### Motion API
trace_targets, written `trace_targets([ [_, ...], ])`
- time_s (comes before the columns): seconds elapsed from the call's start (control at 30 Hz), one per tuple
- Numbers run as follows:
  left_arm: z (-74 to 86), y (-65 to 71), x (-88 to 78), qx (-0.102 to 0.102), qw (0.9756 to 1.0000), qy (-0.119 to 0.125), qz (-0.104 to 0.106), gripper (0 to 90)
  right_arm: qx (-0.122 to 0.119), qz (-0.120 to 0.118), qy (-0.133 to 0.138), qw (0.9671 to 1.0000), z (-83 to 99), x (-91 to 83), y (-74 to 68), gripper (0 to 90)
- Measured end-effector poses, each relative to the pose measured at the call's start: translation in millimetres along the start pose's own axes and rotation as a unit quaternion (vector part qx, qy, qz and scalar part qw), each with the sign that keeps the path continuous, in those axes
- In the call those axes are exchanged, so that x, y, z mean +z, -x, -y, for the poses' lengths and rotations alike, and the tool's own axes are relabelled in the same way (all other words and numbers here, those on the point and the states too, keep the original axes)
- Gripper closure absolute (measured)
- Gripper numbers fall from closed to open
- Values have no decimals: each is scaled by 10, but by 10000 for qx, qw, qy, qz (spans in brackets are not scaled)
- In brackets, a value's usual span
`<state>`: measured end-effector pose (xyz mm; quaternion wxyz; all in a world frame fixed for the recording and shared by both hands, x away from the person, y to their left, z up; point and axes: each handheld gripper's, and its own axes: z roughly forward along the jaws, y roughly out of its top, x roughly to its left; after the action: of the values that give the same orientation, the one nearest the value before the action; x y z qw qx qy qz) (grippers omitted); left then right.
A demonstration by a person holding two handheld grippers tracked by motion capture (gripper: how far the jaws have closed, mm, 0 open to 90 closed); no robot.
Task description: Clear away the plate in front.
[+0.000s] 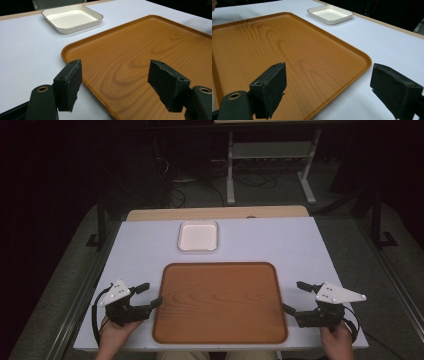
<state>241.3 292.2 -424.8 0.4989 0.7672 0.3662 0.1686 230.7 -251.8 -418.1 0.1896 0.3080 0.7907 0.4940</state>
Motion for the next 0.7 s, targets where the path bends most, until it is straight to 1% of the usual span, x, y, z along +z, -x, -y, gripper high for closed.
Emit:
trace_targets([
  [0.13,0,-3,7,-88,10000,-37,5,259,-30,9,-19,10000,2,-1,-4,125],
  [0.27,-2,1,8,-57,9999,-122,-8,259,-31,-7,-2,10000,-3,-11,-13,125],
  [0.5,-15,1,0,-84,9999,-84,-7,259,-58,-9,-37,10000,-3,-3,-19,125],
  [0.7,-40,35,29,10,9999,-124,39,259,-34,16,-2,10000,-2,-14,-17,126],
])
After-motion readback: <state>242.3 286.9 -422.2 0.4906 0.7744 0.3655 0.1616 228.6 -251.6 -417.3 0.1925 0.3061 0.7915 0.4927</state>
